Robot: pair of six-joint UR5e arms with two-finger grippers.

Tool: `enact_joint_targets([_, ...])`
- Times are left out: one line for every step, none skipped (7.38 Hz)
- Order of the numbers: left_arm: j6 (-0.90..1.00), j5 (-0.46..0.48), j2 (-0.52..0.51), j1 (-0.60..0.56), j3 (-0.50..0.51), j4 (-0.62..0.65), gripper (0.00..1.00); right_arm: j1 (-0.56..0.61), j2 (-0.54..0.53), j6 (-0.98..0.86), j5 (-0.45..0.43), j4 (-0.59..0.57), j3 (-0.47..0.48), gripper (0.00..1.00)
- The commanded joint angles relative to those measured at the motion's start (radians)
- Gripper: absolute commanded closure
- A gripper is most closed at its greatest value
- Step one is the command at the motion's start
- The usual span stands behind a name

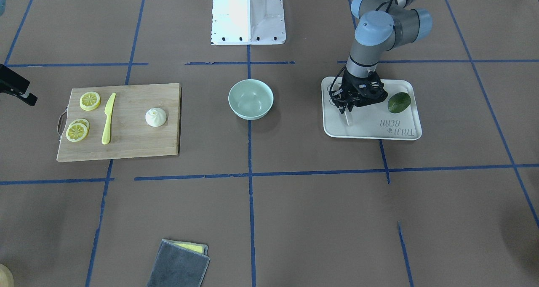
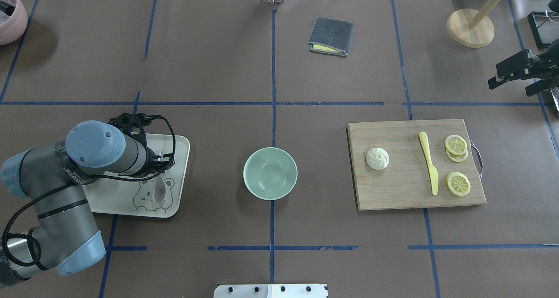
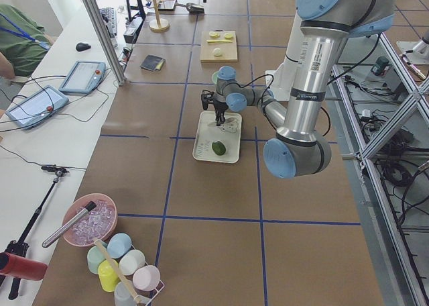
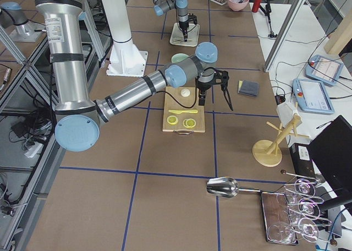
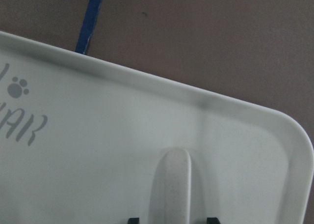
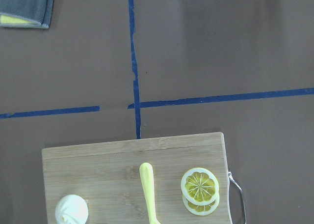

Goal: Put spoon and bun in bowl

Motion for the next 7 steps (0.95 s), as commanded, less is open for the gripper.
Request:
enact_joint_targets([0.000,0.002,0.001,-0.002,-0.010,0.000,1.00,-0.043,0.037,0.087,-0.017,0.000,0.002,0.00])
enact_joint_targets([0.002,0.002,0.003,-0.008,-0.022,0.002,1.00,-0.080,0.040,0.127,-0.039,0.002,0.016,0.00])
enact_joint_targets([0.008,0.000,0.015,-0.018,-0.050,0.009,1.00,-0.116,0.040,0.158,-0.050,0.029,0.016,0.00])
enact_joint_targets([0.012,0.000,0.014,-0.050,-0.059,0.015,1.00,-0.173,0.040,0.238,-0.097,0.088,0.015,0.00])
enact_joint_targets([0.023,-0.003,0.011,-0.086,-0.068,0.015,1.00,-0.231,0.040,0.306,-0.144,0.148,0.007,0.00])
enact_joint_targets([0.041,-0.007,0.001,-0.102,-0.085,0.015,1.00,-0.280,0.040,0.346,-0.181,0.178,0.002,0.00])
enact_joint_targets([0.041,-0.013,-0.018,-0.122,-0.088,0.015,1.00,-0.329,0.040,0.388,-0.227,0.193,0.002,0.00])
